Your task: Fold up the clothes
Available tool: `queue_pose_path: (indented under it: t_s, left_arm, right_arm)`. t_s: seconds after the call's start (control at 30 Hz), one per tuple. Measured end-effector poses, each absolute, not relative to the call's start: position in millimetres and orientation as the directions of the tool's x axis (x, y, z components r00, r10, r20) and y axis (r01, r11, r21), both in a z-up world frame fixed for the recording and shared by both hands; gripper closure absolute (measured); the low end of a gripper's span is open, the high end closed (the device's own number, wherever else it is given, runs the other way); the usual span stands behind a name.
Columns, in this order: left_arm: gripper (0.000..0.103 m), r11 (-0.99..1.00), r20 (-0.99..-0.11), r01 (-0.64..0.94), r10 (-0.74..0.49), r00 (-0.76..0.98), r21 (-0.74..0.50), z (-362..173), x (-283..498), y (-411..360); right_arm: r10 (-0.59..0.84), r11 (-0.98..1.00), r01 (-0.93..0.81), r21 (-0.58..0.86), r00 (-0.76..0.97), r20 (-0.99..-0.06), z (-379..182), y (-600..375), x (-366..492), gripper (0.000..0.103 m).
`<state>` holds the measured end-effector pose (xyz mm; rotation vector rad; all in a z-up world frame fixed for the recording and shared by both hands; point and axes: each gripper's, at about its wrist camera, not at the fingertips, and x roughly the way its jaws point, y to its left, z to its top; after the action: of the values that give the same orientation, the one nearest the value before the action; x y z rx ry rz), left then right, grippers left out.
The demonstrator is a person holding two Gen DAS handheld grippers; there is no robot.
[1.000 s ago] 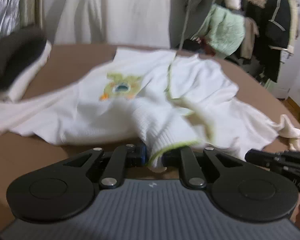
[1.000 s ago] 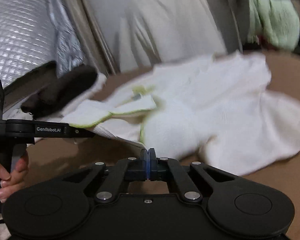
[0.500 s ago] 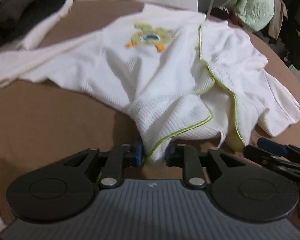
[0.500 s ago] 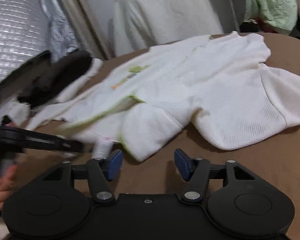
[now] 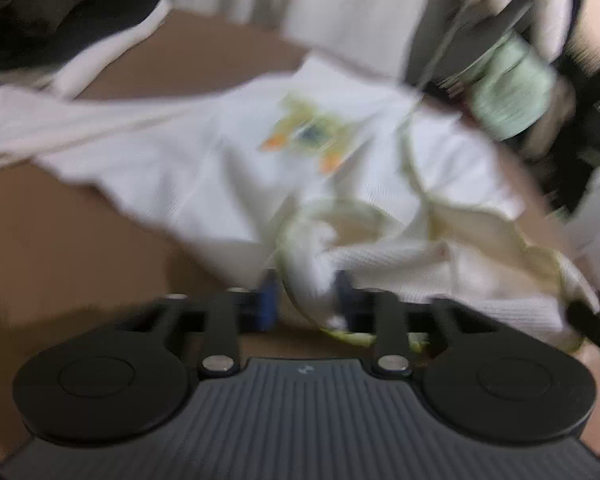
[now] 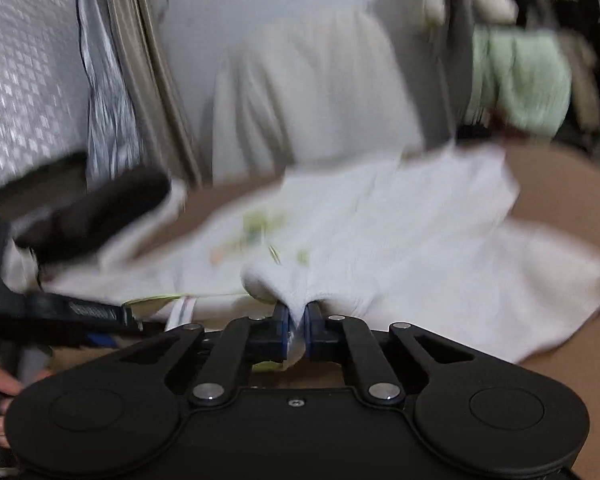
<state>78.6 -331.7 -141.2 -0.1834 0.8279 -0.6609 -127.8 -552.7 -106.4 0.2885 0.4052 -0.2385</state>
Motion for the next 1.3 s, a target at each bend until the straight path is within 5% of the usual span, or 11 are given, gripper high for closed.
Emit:
queue_pose_path:
  t_s: [0.2, 0.4, 0.5, 0.6, 0.67, 0.7, 0.77, 0.8, 0.83, 1.03, 1.3]
  left_arm:
    - [0.079, 0.779, -0.748, 0.57, -0.537, 0.391, -0.261, -128.9, 42.8, -348.5]
    - [0.055, 0.816, -0.837, 0.541, -0.433, 0.335, -0.206, -180.4, 38.1, -352.5]
    - [0.018, 0.828, -0.823, 0.514, -0.444, 0.355, -0.225, -182.6, 39.7, -353.6]
    - [0.015, 0.836, -0.824, 0.504, -0.434, 0.365, -0.217, -190.3, 40.8, -362.4]
    - [0.02, 0.842, -0.81, 0.521, -0.4, 0.429, -0.139, -194.8, 39.0, -376.7]
    - [0.028, 0.83, -0.796, 0.55, -0.395, 0.459, -0.095, -192.9, 35.6, -382.7]
    - [0.096, 0.801, -0.762, 0.598, -0.39, 0.517, -0.005, -189.1, 28.8, -394.6]
    - [0.095, 0.789, -0.746, 0.613, -0.392, 0.538, 0.028, -184.3, 24.8, -397.9]
    - [0.095, 0.791, -0.737, 0.612, -0.399, 0.545, 0.024, -171.5, 19.2, -394.0]
    - [0.096, 0.806, -0.739, 0.582, -0.458, 0.494, -0.11, -102.9, -9.9, -363.4]
    - [0.096, 0.748, -0.842, 0.654, -0.422, 0.335, -0.115, -142.1, -20.8, -388.0]
  right_arm:
    - [-0.131, 0.934, 0.303, 0.191, 0.785, -0.605, -75.0, -567.6, -145.4, 0.094]
    - [-0.155, 0.909, 0.393, 0.14, 0.629, -0.762, -149.8, -580.0, -146.2, 0.095]
    - [-0.167, 0.927, 0.362, 0.097, 0.631, -0.757, -156.6, -571.2, -146.2, 0.089]
    - [-0.162, 0.927, 0.355, 0.118, 0.666, -0.728, -157.3, -565.8, -149.8, 0.073]
    - [-0.147, 0.915, 0.365, 0.172, 0.7, -0.699, -163.9, -567.2, -149.1, 0.045]
    - [-0.146, 0.907, 0.372, 0.196, 0.716, -0.682, -168.6, -568.4, -148.4, 0.042]
    - [-0.179, 0.895, 0.399, 0.201, 0.733, -0.656, -177.5, -570.3, -148.2, 0.049]
    - [-0.166, 0.902, 0.379, 0.206, 0.745, -0.646, -165.7, -569.6, -151.6, 0.061]
    - [-0.152, 0.909, 0.36, 0.211, 0.757, -0.636, -153.9, -568.9, -155.0, 0.095]
    - [-0.068, 0.939, 0.247, 0.238, 0.814, -0.577, -83.5, -564.7, -176.8, 0.094]
    - [-0.218, 0.949, 0.313, -0.031, 0.585, -0.781, -135.1, -551.5, -171.6, 0.095]
